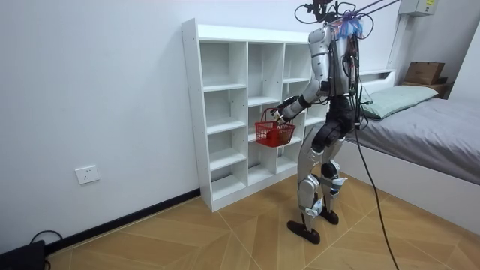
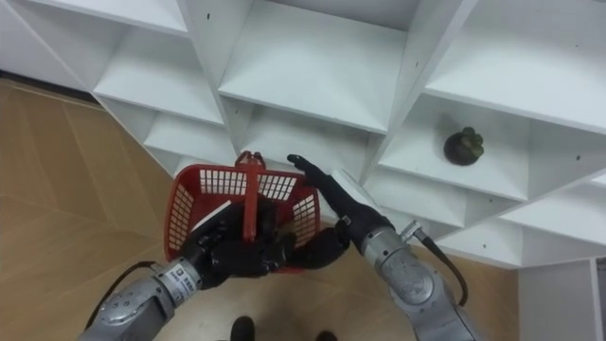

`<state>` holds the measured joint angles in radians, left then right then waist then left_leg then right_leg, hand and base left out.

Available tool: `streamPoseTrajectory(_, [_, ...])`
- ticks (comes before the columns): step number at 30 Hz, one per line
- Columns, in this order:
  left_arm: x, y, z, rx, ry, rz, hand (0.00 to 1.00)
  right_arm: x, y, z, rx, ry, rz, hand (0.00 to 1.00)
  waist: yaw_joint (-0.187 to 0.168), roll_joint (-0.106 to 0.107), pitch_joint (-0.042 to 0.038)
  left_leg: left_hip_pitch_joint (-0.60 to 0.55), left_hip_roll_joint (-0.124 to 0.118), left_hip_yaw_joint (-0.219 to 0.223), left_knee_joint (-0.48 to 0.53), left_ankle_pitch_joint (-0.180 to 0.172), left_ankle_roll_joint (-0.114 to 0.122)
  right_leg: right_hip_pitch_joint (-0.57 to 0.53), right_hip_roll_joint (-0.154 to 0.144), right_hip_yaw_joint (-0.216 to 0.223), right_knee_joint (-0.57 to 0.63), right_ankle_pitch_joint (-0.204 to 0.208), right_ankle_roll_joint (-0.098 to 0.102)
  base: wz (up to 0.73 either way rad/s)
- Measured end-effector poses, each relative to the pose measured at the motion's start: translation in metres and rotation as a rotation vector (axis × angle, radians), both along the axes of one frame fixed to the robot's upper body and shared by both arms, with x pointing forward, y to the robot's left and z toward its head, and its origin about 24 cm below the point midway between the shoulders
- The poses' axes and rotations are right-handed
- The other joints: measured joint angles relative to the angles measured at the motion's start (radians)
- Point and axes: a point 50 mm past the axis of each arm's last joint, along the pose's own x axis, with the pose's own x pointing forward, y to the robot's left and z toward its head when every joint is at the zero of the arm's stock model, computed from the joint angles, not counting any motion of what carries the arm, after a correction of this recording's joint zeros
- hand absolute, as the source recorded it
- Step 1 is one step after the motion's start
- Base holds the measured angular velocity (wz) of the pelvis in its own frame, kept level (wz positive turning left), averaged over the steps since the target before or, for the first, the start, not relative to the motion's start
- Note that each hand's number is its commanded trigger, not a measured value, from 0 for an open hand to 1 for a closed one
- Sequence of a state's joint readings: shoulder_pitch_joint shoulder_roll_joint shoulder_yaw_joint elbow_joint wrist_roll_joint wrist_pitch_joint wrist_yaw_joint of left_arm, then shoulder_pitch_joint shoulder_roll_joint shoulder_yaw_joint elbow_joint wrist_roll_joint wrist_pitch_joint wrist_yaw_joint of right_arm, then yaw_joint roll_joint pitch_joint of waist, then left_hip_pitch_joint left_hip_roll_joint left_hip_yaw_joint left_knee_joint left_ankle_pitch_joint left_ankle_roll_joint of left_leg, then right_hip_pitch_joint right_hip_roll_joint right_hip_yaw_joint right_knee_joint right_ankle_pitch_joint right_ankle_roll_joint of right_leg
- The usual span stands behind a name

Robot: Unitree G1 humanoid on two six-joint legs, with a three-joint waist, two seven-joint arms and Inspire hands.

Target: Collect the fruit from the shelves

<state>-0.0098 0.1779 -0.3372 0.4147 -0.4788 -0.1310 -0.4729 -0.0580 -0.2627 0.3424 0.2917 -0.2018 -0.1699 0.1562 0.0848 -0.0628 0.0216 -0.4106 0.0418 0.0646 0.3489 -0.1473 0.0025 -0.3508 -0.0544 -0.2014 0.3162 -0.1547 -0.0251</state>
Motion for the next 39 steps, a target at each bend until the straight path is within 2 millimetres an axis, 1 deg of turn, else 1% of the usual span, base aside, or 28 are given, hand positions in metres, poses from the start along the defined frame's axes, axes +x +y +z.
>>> streamPoseTrajectory(5, [0.001, -0.001, 0.004, -0.006, -0.017, -0.004, 1.0, 0.0, 0.0, 0.0, 0.0, -0.001, -0.001, 0.0, 0.001, -0.004, 0.0001, 0.006, 0.0, 0.013, -0.001, 0.0, 0.0, -0.002, 0.0, 0.008, 0.007, 0.0, 0.0, -0.04])
streamPoseTrajectory(7, [0.002, -0.001, 0.005, -0.007, -0.022, -0.005, 1.0, 0.0, 0.0, 0.0, 0.0, -0.003, -0.004, 0.0, -0.005, -0.005, 0.0002, 0.006, 0.001, 0.013, 0.0, 0.0, 0.0, -0.002, 0.0, 0.008, 0.008, 0.0, 0.0, 0.0])
streamPoseTrajectory(13, [0.003, 0.003, 0.009, 0.008, -0.041, 0.0, 1.0, 0.002, -0.005, 0.002, 0.003, -0.035, -0.057, 0.0, -0.01, -0.005, 0.0, 0.012, 0.002, 0.018, -0.004, 0.0, 0.0, -0.001, 0.002, 0.015, 0.007, 0.0, -0.001, -0.02])
streamPoseTrajectory(21, [0.003, 0.022, 0.009, 0.034, -0.047, 0.06, 1.0, 0.006, -0.017, 0.008, 0.042, -0.073, -0.13, 0.0, -0.024, -0.001, -0.0014, 0.05, 0.002, 0.018, -0.022, 0.0, 0.0, 0.044, 0.005, 0.012, -0.025, 0.009, 0.0, 0.0])
streamPoseTrajectory(25, [0.001, 0.028, 0.007, 0.063, -0.039, 0.089, 1.0, 0.003, -0.022, 0.006, 0.086, -0.052, -0.165, 0.0, -0.027, 0.009, -0.0036, 0.068, 0.0, 0.021, -0.026, 0.0, 0.0, 0.058, 0.006, 0.013, -0.025, 0.008, 0.002, 0.0])
streamPoseTrajectory(28, [-0.009, 0.035, -0.001, 0.097, -0.002, 0.111, 1.0, -0.006, -0.028, -0.001, 0.088, -0.021, -0.194, 0.0, -0.036, 0.023, -0.0039, 0.123, -0.003, 0.022, -0.046, 0.0, 0.0, 0.108, 0.006, 0.013, -0.036, 0.005, 0.006, 0.0])
streamPoseTrajectory(30, [-0.013, 0.041, -0.004, 0.122, 0.015, 0.136, 1.0, -0.011, -0.029, -0.004, 0.088, -0.009, -0.198, 0.0, -0.052, 0.031, -0.0052, 0.161, -0.002, 0.033, -0.062, 0.0, 0.0, 0.134, 0.003, 0.027, -0.047, 0.002, 0.007, -0.1])
streamPoseTrajectory(31, [-0.013, 0.043, -0.004, 0.126, 0.018, 0.144, 1.0, -0.012, -0.029, -0.005, 0.089, -0.008, -0.198, 0.0, -0.053, 0.031, -0.0053, 0.17, -0.003, 0.041, -0.066, 0.0, 0.0, 0.139, 0.004, 0.034, -0.048, 0.003, 0.007, -0.27])
streamPoseTrajectory(32, [-0.015, 0.044, -0.006, 0.127, 0.028, 0.163, 1.0, -0.016, -0.03, -0.005, 0.09, -0.008, -0.201, 0.0, -0.055, 0.034, -0.0077, 0.187, -0.003, 0.05, -0.077, 0.0, 0.0, 0.146, 0.005, 0.038, -0.049, 0.003, 0.007, -0.27])
streamPoseTrajectory(33, [-0.016, 0.044, -0.007, 0.123, 0.035, 0.177, 1.0, -0.021, -0.032, -0.004, 0.09, -0.012, -0.205, 0.0, -0.055, 0.036, -0.0081, 0.2, -0.002, 0.059, -0.083, 0.0, -0.001, 0.155, 0.007, 0.051, -0.051, 0.003, 0.007, -0.26])
streamPoseTrajectory(34, [-0.017, 0.045, -0.008, 0.123, 0.039, 0.186, 1.0, -0.024, -0.032, -0.004, 0.09, -0.013, -0.206, 0.0, -0.055, 0.036, -0.0081, 0.208, -0.001, 0.065, -0.086, 0.0, -0.001, 0.159, 0.008, 0.059, -0.053, 0.003, 0.007, -0.27])
streamPoseTrajectory(35, [-0.019, 0.046, -0.009, 0.121, 0.046, 0.202, 1.0, -0.027, -0.032, -0.004, 0.095, -0.013, -0.205, 0.0, -0.056, 0.034, -0.0099, 0.226, -0.001, 0.074, -0.099, 0.0, -0.002, 0.165, 0.012, 0.065, -0.055, 0.004, 0.007, -0.3])
streamPoseTrajectory(37, [-0.021, 0.05, -0.01, 0.121, 0.052, 0.227, 1.0, -0.03, -0.032, -0.003, 0.101, -0.016, -0.209, 0.0, -0.066, 0.033, -0.0103, 0.251, -0.002, 0.077, -0.117, 0.002, -0.004, 0.178, 0.013, 0.075, -0.059, 0.005, 0.007, -0.23])
streamPoseTrajectory(38, [-0.021, 0.052, -0.01, 0.123, 0.051, 0.237, 1.0, -0.031, -0.034, -0.001, 0.105, -0.027, -0.214, 0.0, -0.074, 0.031, -0.0104, 0.263, -0.002, 0.087, -0.125, 0.003, -0.005, 0.184, 0.014, 0.087, -0.06, 0.004, 0.007, -0.19])
streamPoseTrajectory(39, [-0.021, 0.055, -0.01, 0.124, 0.051, 0.253, 1.0, -0.031, -0.035, 0.0, 0.106, -0.036, -0.218, 0.0, -0.079, 0.029, -0.0111, 0.278, -0.001, 0.099, -0.136, 0.003, -0.006, 0.191, 0.021, 0.096, -0.062, 0.004, 0.007, -0.22])
